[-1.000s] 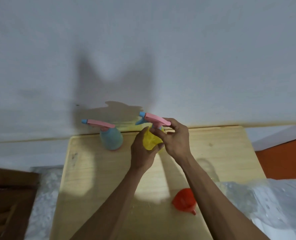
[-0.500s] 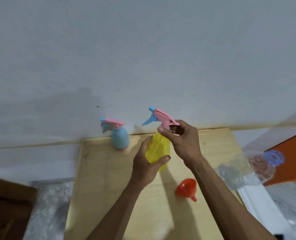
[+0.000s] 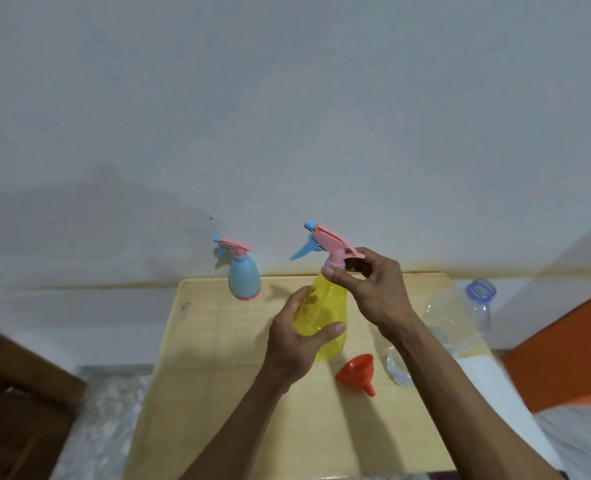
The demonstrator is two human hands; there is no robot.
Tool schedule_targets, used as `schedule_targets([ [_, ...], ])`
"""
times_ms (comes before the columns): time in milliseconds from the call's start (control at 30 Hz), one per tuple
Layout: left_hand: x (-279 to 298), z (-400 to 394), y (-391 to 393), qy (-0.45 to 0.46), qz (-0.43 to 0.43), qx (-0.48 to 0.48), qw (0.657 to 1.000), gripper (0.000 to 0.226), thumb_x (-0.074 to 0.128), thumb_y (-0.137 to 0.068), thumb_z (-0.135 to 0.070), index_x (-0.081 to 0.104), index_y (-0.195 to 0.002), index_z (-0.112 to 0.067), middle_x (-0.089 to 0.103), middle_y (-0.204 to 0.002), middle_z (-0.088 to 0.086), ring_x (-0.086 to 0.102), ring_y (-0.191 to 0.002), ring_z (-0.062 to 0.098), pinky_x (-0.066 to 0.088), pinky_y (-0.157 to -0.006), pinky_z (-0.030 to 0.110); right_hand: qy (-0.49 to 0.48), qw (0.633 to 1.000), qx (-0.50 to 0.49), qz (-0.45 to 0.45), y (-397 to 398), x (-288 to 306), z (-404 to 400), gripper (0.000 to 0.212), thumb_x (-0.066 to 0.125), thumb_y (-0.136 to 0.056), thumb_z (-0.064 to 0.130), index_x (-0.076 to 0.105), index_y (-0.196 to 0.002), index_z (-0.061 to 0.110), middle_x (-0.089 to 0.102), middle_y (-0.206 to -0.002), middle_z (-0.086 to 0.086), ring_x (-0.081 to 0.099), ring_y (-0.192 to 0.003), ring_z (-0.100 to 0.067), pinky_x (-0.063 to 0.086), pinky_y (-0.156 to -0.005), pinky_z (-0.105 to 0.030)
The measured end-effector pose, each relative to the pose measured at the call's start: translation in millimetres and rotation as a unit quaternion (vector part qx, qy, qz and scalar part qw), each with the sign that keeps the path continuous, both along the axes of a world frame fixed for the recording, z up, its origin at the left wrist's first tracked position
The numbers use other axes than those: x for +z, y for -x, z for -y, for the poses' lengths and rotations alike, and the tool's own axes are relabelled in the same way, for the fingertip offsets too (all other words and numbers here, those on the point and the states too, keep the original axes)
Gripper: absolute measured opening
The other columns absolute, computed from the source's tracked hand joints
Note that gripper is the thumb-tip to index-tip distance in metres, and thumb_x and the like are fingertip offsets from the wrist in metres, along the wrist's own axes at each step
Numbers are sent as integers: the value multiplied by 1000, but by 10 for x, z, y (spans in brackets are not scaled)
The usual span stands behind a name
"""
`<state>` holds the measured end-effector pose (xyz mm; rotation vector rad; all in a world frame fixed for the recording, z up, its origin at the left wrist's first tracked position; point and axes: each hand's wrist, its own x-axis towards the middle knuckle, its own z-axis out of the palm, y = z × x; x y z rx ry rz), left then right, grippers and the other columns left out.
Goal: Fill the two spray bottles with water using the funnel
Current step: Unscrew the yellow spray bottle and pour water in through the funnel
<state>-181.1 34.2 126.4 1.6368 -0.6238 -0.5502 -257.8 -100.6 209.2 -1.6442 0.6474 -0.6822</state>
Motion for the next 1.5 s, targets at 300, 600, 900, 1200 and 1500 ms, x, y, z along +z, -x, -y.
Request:
schedule_targets([
  [300,140,-312,781,2,-31,15,999,78,91,-59,-45,58,-129,-34,69,-121,-12,64,-113,7,54,-100,40,-3,999,30,27,705,23,-303,19,83,-82,18,77,-99,13,76,-94,-6,70,-91,-20,58,-81,-28],
  [600,233,-677,1163,31,-62,15,997,73,93,-66,-36,60,-132,-31,70,-125,-7,66,-117,13,55,-99,45,-2,995,73,69,1022,72,-638,18,80,-86,18,73,-96,5,70,-91,-22,62,-82,-13,52,-77,-30],
  [900,460,-751,1126,45,-32,20,998,79,92,-62,-48,57,-132,-42,66,-130,-12,61,-123,10,54,-102,45,17,991,62,118,1016,283,-762,16,83,-82,15,72,-93,15,70,-79,16,61,-76,0,51,-77,-17],
  [1200,593,-760,1076,58,-34,16,998,77,92,-57,-57,54,-123,-64,63,-133,-14,59,-125,9,55,-100,45,-3,990,24,140,956,332,-846,23,80,-86,17,69,-106,12,76,-98,-5,71,-90,-10,57,-78,-24],
  [1500,577,-698,1103,80,-67,1,995,83,92,-61,-49,55,-135,-43,66,-133,-5,61,-126,15,55,-100,49,20,991,7,131,954,277,-855,22,76,-90,23,66,-109,19,76,-102,3,72,-100,-13,62,-82,-35],
])
